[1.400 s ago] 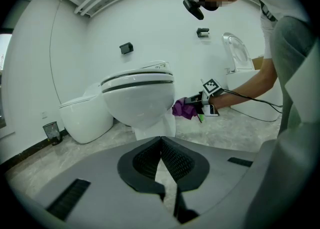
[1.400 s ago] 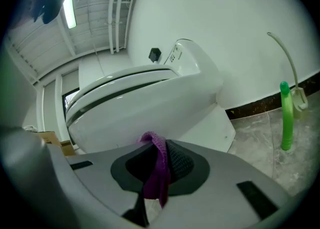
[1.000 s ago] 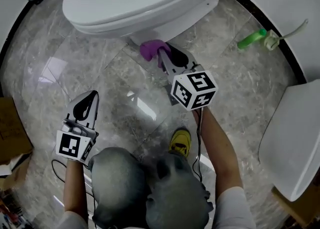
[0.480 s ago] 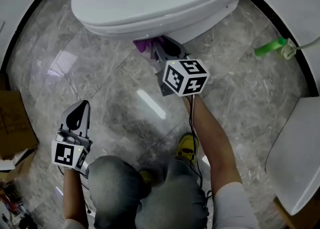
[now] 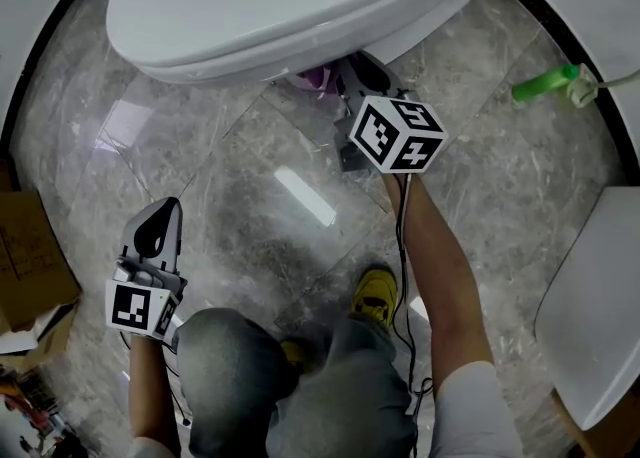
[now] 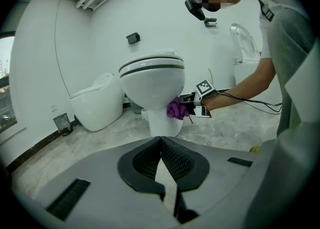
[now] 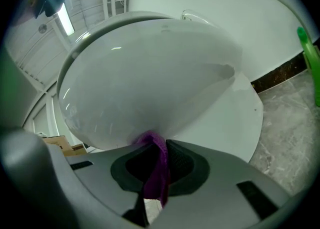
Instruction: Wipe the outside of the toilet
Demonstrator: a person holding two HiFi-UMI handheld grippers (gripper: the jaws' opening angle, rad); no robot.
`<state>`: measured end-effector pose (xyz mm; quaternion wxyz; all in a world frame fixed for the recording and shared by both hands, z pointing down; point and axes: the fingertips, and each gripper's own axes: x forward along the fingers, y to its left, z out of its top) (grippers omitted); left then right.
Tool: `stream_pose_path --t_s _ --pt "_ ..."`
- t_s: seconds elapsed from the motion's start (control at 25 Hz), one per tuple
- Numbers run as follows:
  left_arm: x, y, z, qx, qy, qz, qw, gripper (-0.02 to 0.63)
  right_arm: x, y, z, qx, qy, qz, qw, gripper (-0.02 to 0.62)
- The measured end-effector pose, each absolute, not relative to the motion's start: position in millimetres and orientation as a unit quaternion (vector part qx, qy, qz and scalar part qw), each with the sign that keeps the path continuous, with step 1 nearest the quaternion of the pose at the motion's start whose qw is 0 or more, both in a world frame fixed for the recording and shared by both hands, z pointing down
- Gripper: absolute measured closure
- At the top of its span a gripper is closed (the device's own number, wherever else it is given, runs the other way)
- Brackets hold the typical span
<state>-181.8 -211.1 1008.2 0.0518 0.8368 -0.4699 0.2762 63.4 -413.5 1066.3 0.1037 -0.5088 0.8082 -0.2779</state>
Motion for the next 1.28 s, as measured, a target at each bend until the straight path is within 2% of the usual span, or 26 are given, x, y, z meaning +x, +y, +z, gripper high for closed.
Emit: stream_pose_path --t_s 0.56,0.68,0.92,1.08,1.28 --pt "-152.6 -241.3 1024.3 0.836 -0.459 0.297 0.056 0.594 152.6 -461.4 1079.5 -0.572 0.765 -0.272 0.114 0.537" --pt "-143.5 -250.3 1017.8 0.844 -0.467 0.26 0.051 0.594 173.7 -467.6 1085.5 -0.594 0.751 -0.271 0.105 0.537" --pt "-135.8 -253.1 1011.2 0.844 -0.469 0.257 0.051 0.594 222.5 -461.5 1079.8 -0.626 0.733 -0.256 0.08 0.537" --pt "-131.9 -253.3 999.1 0.848 -0.473 0.23 0.058 0.594 216.5 -419.8 1070.5 -0.612 0.746 -0.255 0.061 0.537" --pt "-117.5 -252.8 980.4 0.861 -0.468 0.192 0.053 0.594 175.5 -355.0 1052.0 -0.583 0.776 -0.239 0.0 0.537"
